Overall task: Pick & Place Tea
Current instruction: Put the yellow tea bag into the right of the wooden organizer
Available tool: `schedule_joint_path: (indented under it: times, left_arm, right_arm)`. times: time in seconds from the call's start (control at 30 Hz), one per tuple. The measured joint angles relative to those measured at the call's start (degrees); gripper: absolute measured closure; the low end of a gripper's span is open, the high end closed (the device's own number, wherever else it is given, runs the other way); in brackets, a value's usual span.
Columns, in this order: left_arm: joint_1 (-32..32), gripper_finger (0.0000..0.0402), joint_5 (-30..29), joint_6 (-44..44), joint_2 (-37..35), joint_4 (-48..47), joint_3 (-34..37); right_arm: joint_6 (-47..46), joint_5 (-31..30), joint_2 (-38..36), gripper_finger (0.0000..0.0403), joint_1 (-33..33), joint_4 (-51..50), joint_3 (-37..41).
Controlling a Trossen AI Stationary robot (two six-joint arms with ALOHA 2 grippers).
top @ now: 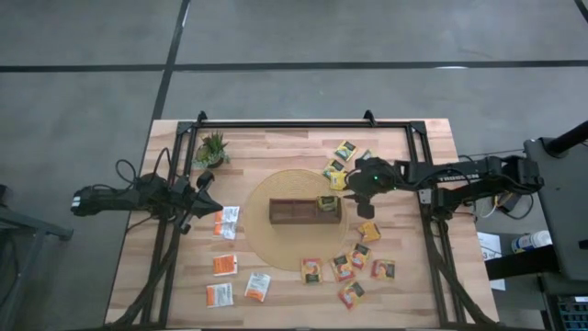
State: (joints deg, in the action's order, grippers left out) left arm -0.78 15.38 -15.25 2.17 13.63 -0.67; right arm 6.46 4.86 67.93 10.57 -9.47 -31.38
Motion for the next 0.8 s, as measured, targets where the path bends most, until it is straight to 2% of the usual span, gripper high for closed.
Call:
schedule_joint_path:
  times: [0.8]
  left_arm:
    - [0.02,0.0402,-0.01,0.01,0.01,-0.02,0.00]
  right_arm:
    - [-0.32,0.38,3.07,0.0280,0.62,2.65,-0.02]
